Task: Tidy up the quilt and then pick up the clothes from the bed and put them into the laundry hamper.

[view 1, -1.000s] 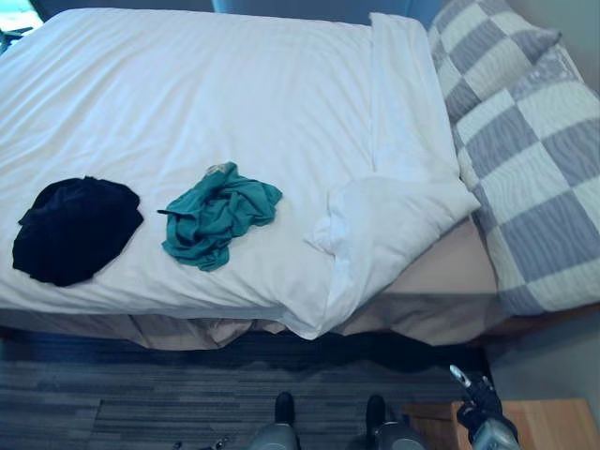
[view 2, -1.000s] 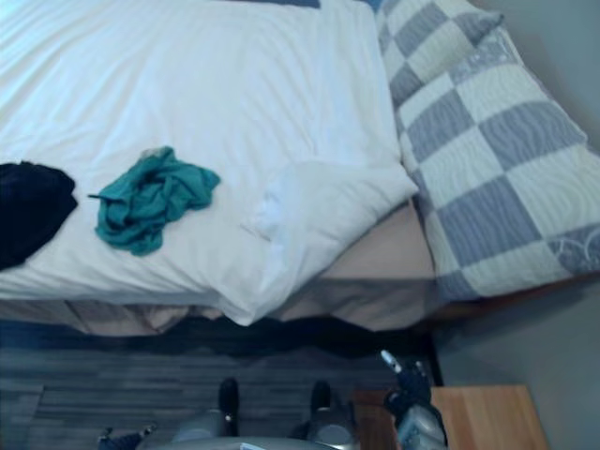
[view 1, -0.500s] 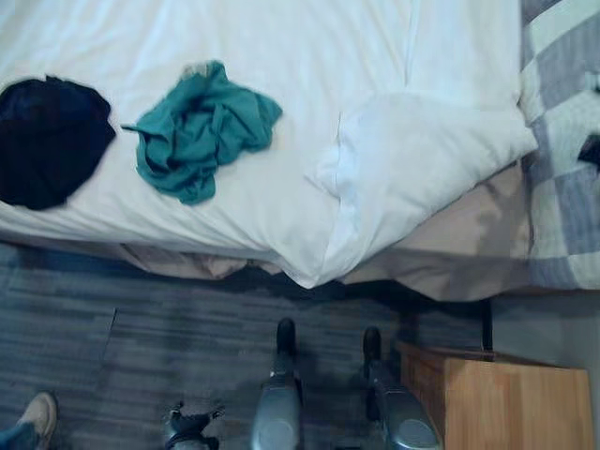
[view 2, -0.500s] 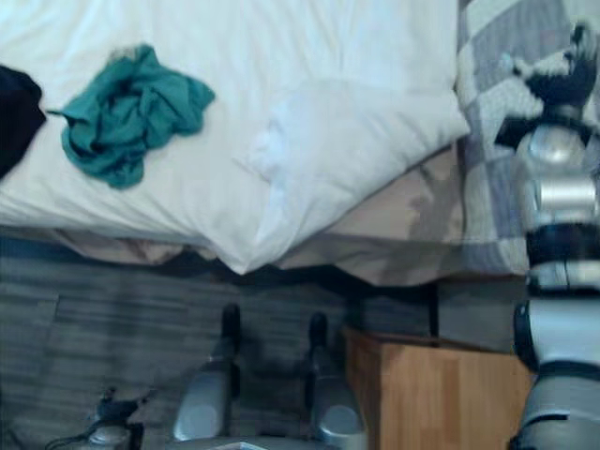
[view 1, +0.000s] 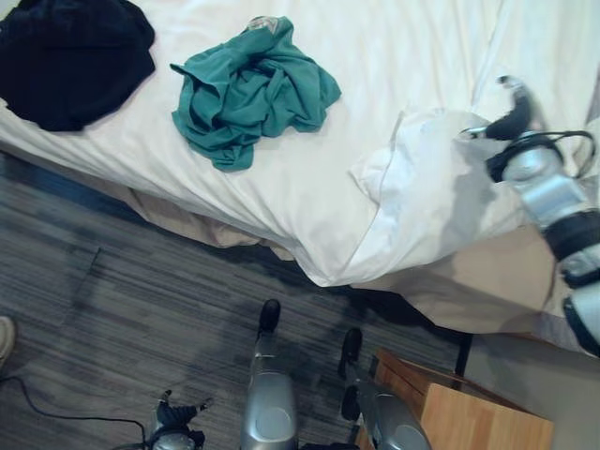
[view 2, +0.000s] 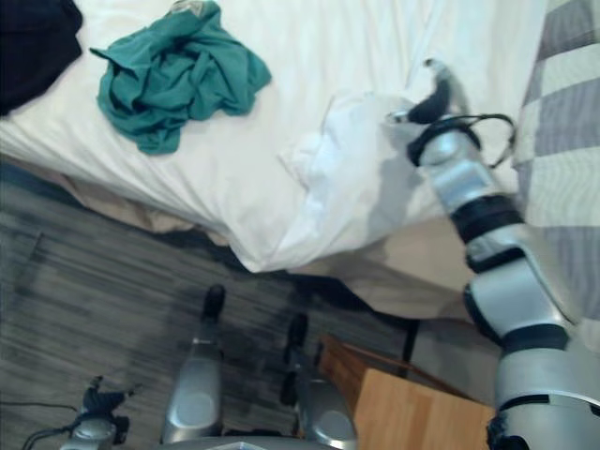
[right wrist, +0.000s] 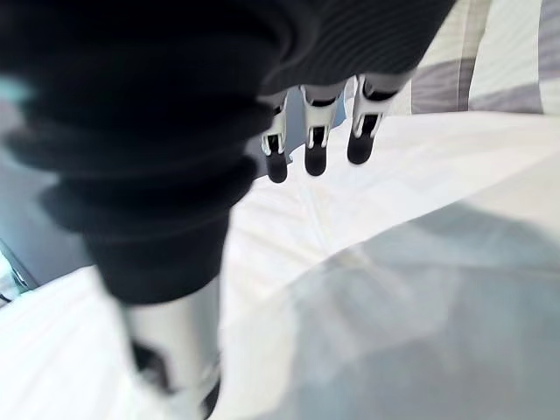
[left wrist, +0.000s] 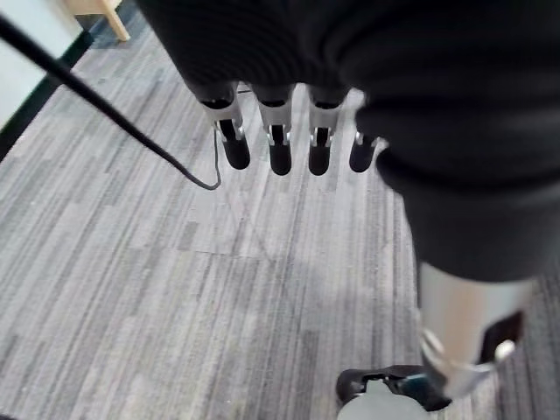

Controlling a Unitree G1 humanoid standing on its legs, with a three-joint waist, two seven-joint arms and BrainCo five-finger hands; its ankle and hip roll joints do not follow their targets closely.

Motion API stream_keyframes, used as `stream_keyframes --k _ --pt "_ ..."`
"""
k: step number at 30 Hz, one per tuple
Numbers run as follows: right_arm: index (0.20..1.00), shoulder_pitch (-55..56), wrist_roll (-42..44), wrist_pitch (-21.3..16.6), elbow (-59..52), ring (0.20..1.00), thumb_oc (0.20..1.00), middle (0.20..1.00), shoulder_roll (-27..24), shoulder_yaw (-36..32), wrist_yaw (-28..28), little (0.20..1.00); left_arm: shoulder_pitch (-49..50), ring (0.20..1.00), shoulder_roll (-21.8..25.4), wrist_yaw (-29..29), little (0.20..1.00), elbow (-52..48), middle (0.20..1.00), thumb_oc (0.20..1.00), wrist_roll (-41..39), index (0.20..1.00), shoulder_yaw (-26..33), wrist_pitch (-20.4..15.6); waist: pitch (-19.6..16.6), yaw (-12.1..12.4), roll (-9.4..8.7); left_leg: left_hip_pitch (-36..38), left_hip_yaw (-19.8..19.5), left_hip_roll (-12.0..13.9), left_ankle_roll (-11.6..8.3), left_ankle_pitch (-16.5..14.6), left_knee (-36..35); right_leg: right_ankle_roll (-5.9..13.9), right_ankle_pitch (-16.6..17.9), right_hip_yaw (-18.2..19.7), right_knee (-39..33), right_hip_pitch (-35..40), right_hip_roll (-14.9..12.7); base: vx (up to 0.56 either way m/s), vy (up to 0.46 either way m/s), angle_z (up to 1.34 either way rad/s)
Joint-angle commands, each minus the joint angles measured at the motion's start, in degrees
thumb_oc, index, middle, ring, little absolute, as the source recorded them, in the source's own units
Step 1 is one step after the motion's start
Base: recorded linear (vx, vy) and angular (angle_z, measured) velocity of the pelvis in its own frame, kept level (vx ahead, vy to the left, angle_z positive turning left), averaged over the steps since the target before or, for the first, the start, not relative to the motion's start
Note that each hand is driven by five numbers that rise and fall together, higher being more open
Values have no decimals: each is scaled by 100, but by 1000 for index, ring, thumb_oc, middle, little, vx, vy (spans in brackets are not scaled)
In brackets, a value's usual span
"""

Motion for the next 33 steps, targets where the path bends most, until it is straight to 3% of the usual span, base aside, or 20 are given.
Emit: stream_keyframes --k 1,2,3,4,7,11,15,19,21,22,23,25,26,29,33 --pt "1000 -53 -620 572 344 1000 1000 1000 -180 470 178 1000 -3 1000 91 12 1000 176 1000 1000 -19 1000 -112 13 -154 111 -104 -78 71 95 109 -565 307 340 -312 145 303 -142 -350 -35 35 -5" --pt "624 -34 -719 727 453 624 624 624 -6 567 312 624 -127 1000 94 11 1000 182 1000 1000 -65 1000 -162 48 -124 115 -83 -75 67 92 114 -565 297 340 -305 155 288 -131 -354 -38 47 -6" --pt "369 32 -912 845 615 369 369 369 156 669 477 369 -246 1000 89 23 1000 203 1000 1000 -90 1000 -221 87 -86 126 -62 -78 63 72 124 -574 286 346 -300 163 273 -121 -365 -37 42 -6" --pt "200 61 -970 909 665 200 200 200 198 705 561 200 -282 1000 89 35 1000 201 1000 1000 -92 1000 -237 112 -71 133 -57 -77 58 60 131 -577 279 351 -294 164 265 -116 -369 -22 24 -4" --pt "200 225 -1016 1015 1027 200 200 200 404 834 688 200 -347 1000 65 210 1000 95 1000 1000 -120 1000 -404 242 7 227 -67 -88 -3 -1 164 -595 253 380 -256 136 208 -75 -382 -8 -44 2" --pt "200 303 -857 891 1599 200 200 200 610 769 423 200 -304 1000 61 319 1000 18 1000 1000 -89 1000 -573 252 79 350 -33 -116 -52 -67 190 -595 244 411 -207 94 146 -40 -398 -8 -42 4" --pt "200 296 -81 546 1886 200 200 200 678 515 -164 200 -200 1000 39 339 1000 7 1000 1000 54 1000 -664 194 111 378 50 -80 -21 -96 205 -568 158 433 -169 94 57 4 -416 -39 -2 5" --pt "200 485 578 32 1387 200 200 200 437 142 -785 200 -17 1000 -34 411 1000 -54 1000 1000 176 1000 -591 141 48 255 45 25 89 -94 202 -560 66 457 -137 136 26 26 -429 -22 5 3" --pt "200 1100 843 -220 518 200 200 200 110 -384 -1147 200 171 1000 -110 511 1000 -145 1000 1000 249 1000 -488 161 -47 58 2 102 208 -77 208 -584 65 467 -127 237 51 25 -414 0 0 0" --pt "200 1221 913 -242 389 200 200 200 70 -469 -1193 200 196 1000 -123 527 1000 -160 1000 1000 266 1000 -478 158 -59 25 -4 117 227 -72 211 -589 67 466 -126 258 57 26 -411 0 0 0" --pt "200 1943 969 -203 -407 200 200 200 -84 -904 -1320 200 270 1000 -193 602 1000 -241 1000 1000 247 1000 -415 219 -115 -160 -25 175 308 -46 228 -620 92 458 -134 359 100 15 -391 -4 -12 -7" --pt "200 1954 968 -199 -416 200 200 200 -87 -911 -1321 200 272 1000 -191 603 1000 -242 1000 1000 247 1000 -419 220 -117 -153 -26 176 311 -45 228 -620 91 458 -134 362 100 14 -390 -5 -12 -13" --pt "200 3019 984 -228 -1304 200 200 200 -115 -1457 -1487 200 350 1000 -306 717 1000 -379 1000 1000 286 1000 -341 301 -172 -422 -28 257 417 -4 247 -647 116 439 -145 509 144 14 -358 -11 -23 -20" --pt "200 4915 420 -464 -2386 200 200 200 97 -2023 -1815 200 413 1000 -473 838 1000 -585 1000 1000 308 1000 -258 463 -230 -845 76 389 610 48 278 -681 161 447 -150 706 194 12 -358 -29 -10 -26" --pt "200 5772 371 -213 -2323 200 200 200 375 -2056 -1926 200 246 1000 -519 804 1000 -648 1000 1000 265 1000 -333 661 -215 -1143 239 489 772 40 278 -715 243 471 -151 832 252 0 -410 -42 9 -31"
